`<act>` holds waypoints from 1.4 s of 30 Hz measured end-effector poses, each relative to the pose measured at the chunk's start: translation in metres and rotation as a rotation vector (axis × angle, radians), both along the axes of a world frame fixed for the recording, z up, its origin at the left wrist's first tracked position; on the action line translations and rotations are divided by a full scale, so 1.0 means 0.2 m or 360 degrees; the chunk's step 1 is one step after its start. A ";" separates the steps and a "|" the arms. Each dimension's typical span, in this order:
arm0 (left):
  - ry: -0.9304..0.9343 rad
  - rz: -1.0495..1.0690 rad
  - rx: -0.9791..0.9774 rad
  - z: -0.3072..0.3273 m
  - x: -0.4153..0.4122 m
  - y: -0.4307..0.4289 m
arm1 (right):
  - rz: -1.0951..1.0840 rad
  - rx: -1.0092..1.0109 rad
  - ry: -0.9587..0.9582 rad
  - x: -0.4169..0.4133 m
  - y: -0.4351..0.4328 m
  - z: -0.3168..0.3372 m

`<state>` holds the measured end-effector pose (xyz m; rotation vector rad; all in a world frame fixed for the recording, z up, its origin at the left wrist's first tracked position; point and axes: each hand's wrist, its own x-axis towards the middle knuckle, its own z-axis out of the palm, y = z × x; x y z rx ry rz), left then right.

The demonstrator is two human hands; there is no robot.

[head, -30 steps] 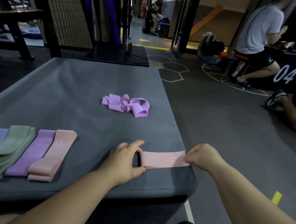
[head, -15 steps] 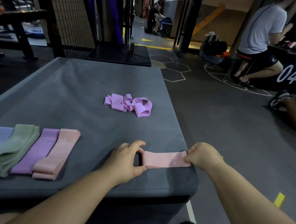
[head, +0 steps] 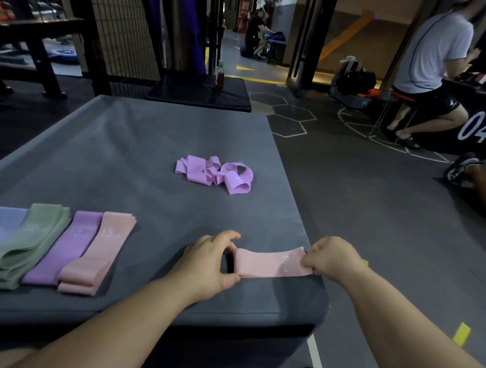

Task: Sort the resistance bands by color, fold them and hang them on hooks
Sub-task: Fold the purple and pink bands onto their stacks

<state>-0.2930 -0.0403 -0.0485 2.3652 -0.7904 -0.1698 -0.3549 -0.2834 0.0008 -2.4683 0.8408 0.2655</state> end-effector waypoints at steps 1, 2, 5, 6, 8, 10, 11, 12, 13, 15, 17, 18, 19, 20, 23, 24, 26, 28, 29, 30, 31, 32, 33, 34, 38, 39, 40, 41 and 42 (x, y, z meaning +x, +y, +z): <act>0.0001 0.0006 -0.0002 0.01 0.00 0.01 | 0.0034 0.0062 0.0000 0.01 0.01 0.01; 0.0002 0.0016 0.0000 0.01 0.01 0.03 | 0.0050 0.0131 -0.0026 0.01 0.02 0.01; 0.0037 0.0052 0.0019 0.04 0.04 0.10 | -0.0043 0.0397 -0.0203 0.03 0.04 -0.01; 0.0030 0.0058 0.0024 0.05 0.05 0.12 | -0.0061 0.0449 -0.0249 0.04 0.06 -0.02; -0.0014 0.0073 0.0058 0.06 0.08 0.19 | -0.0039 0.0504 -0.0281 0.07 0.10 -0.03; -0.0054 0.0105 0.0121 0.07 0.10 0.24 | -0.0007 0.0554 -0.0320 0.09 0.15 -0.04; -0.0068 0.0122 0.0165 0.08 0.10 0.26 | -0.0002 0.0576 -0.0347 0.10 0.17 -0.05; -0.0081 0.0132 0.0208 0.08 0.11 0.29 | 0.0005 0.0583 -0.0368 0.11 0.19 -0.06; -0.0085 0.0134 0.0246 0.08 0.11 0.31 | 0.0019 0.0574 -0.0378 0.11 0.21 -0.08; -0.0064 0.0138 0.0305 0.08 0.12 0.34 | 0.0054 0.0531 -0.0377 0.12 0.24 -0.10; -0.0035 0.0143 0.0367 0.07 0.11 0.35 | 0.0090 0.0425 -0.0375 0.13 0.26 -0.12; -0.0035 0.0144 0.0393 0.07 0.11 0.35 | 0.0108 0.0351 -0.0370 0.13 0.26 -0.12; -0.0043 0.0145 0.0416 0.07 0.11 0.35 | 0.0125 0.0275 -0.0361 0.13 0.26 -0.13; -0.0052 0.0143 0.0438 0.07 0.10 0.35 | 0.0141 0.0212 -0.0354 0.13 0.26 -0.13; -0.0058 0.0111 0.0485 0.08 0.08 0.34 | 0.0169 0.0071 -0.0351 0.12 0.28 -0.13; -0.0065 0.0114 0.0478 0.09 0.07 0.33 | 0.0167 0.0051 -0.0360 0.11 0.28 -0.13; -0.0075 0.0158 0.0422 0.09 0.07 0.31 | 0.0158 0.0040 -0.0374 0.12 0.28 -0.13; -0.0075 0.0211 0.0363 0.09 0.07 0.30 | 0.0146 0.0097 -0.0378 0.12 0.28 -0.14; -0.0083 0.0224 0.0348 0.09 0.07 0.30 | 0.0142 0.0124 -0.0377 0.12 0.27 -0.14; -0.0090 0.0230 0.0343 0.08 0.07 0.30 | 0.0145 0.0133 -0.0374 0.12 0.27 -0.14; -0.0096 0.0234 0.0339 0.08 0.07 0.30 | 0.0151 0.0129 -0.0370 0.12 0.26 -0.15; -0.0098 0.0242 0.0335 0.07 0.07 0.30 | 0.0155 0.0121 -0.0367 0.13 0.26 -0.15; -0.0100 0.0254 0.0327 0.07 0.07 0.29 | 0.0159 0.0115 -0.0364 0.13 0.26 -0.15; -0.0102 0.0268 0.0317 0.07 0.07 0.29 | 0.0164 0.0113 -0.0359 0.13 0.26 -0.15; -0.0118 0.0282 0.0304 0.07 0.06 0.28 | 0.0190 0.0092 -0.0313 0.13 0.26 -0.15; -0.0138 0.0281 0.0305 0.07 0.06 0.28 | 0.0212 0.0060 -0.0310 0.13 0.26 -0.15; -0.0166 0.0278 0.0309 0.07 0.06 0.28 | 0.0241 0.0015 -0.0311 0.12 0.27 -0.15; -0.0189 0.0280 0.0312 0.06 0.06 0.28 | 0.0273 -0.0034 -0.0321 0.12 0.27 -0.15; -0.0203 0.0282 0.0308 0.06 0.05 0.28 | 0.0297 -0.0071 -0.0341 0.11 0.28 -0.15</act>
